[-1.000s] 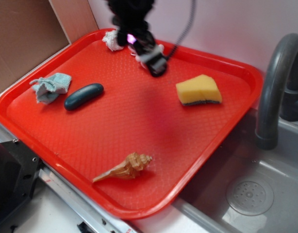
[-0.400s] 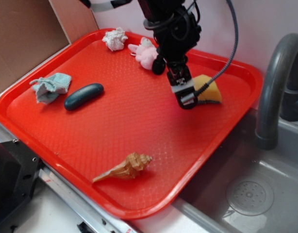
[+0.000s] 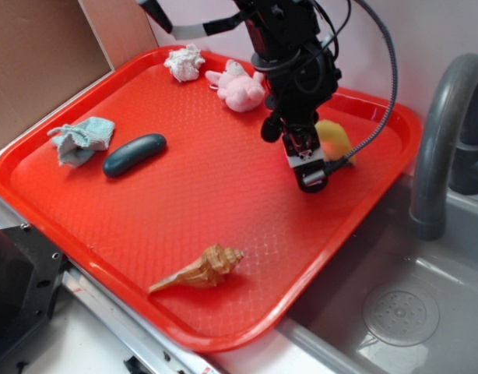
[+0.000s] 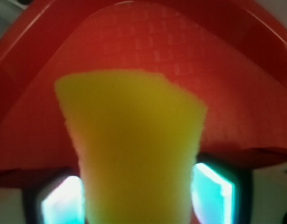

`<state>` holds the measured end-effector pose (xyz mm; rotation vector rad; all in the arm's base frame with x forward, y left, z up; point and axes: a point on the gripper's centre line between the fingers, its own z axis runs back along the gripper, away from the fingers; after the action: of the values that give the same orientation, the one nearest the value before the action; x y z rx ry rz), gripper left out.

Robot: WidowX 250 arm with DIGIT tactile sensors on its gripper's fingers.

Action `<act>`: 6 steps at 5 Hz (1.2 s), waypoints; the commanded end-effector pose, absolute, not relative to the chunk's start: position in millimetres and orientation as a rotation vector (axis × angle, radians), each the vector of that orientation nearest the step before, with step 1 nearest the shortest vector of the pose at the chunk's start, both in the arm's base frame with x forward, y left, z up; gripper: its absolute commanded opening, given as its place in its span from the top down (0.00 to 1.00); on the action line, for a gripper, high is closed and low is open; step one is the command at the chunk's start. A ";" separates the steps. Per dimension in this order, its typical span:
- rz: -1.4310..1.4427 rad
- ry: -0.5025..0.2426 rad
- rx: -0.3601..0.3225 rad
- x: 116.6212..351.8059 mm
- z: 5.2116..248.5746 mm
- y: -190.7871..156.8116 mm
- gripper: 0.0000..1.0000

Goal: Grab the green sponge.

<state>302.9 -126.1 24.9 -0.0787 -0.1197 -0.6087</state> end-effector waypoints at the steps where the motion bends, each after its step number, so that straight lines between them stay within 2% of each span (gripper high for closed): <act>1: -0.587 -0.182 -0.086 305.3 46.6 -139.6 1.00; 2: -0.399 -0.034 -0.081 293.5 83.6 -111.9 1.00; 3: -0.280 -0.012 -0.057 268.4 126.0 -85.2 1.00; 4: -0.187 -0.003 0.043 233.3 159.3 -79.7 1.00; 5: -0.109 0.040 0.055 206.0 173.4 -74.1 1.00; 6: -0.021 0.060 0.096 187.0 175.5 -67.4 1.00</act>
<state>186.8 -49.8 166.2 0.0971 0.0920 -0.0373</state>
